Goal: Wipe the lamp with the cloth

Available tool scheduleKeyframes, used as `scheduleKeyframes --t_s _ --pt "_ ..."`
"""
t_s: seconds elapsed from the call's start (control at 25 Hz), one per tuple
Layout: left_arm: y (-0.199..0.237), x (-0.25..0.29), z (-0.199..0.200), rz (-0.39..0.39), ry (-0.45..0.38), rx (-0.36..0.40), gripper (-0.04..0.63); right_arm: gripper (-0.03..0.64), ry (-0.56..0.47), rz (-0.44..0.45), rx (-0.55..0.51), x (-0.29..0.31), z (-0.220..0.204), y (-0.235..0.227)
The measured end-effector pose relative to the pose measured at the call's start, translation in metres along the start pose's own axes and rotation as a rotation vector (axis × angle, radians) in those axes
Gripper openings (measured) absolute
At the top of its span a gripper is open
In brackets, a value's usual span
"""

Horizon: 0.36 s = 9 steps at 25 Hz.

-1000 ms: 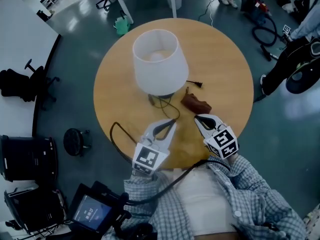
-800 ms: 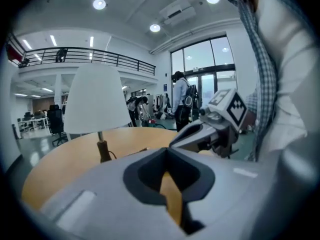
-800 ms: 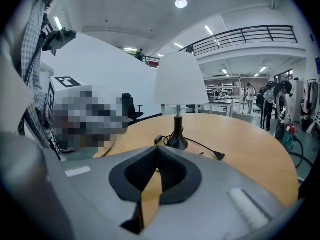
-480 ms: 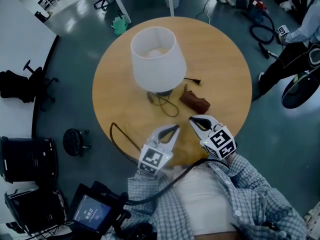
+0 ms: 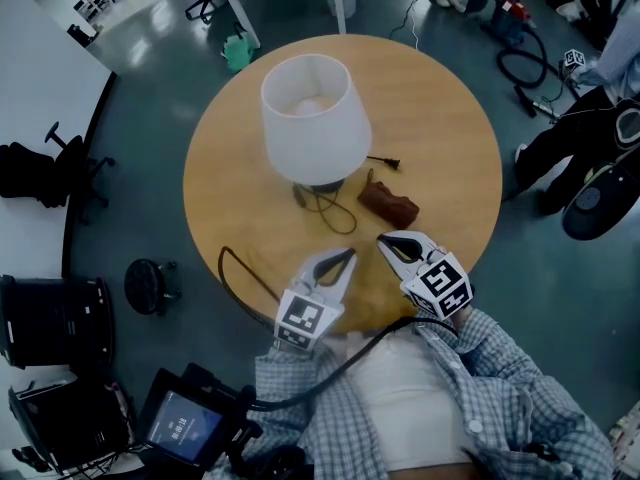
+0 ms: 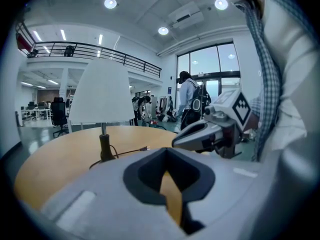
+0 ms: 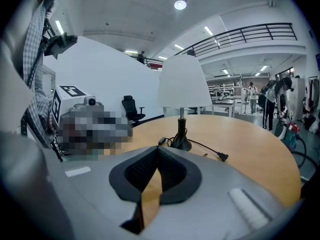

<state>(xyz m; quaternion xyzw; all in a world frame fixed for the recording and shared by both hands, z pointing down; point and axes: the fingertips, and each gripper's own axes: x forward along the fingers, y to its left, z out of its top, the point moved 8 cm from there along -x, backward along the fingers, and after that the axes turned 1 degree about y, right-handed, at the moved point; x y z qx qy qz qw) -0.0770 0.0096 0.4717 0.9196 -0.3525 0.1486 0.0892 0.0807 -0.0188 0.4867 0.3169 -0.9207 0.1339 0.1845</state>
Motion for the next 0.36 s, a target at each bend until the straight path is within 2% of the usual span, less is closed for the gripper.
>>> scheduleKeyframes --t_s 0.36 --pt "-0.0014 0.0004 0.0001 -0.008 -0.013 -0.026 0.003 0.003 0.0 0.009 -0.001 0.0005 0.0002 0.0017"
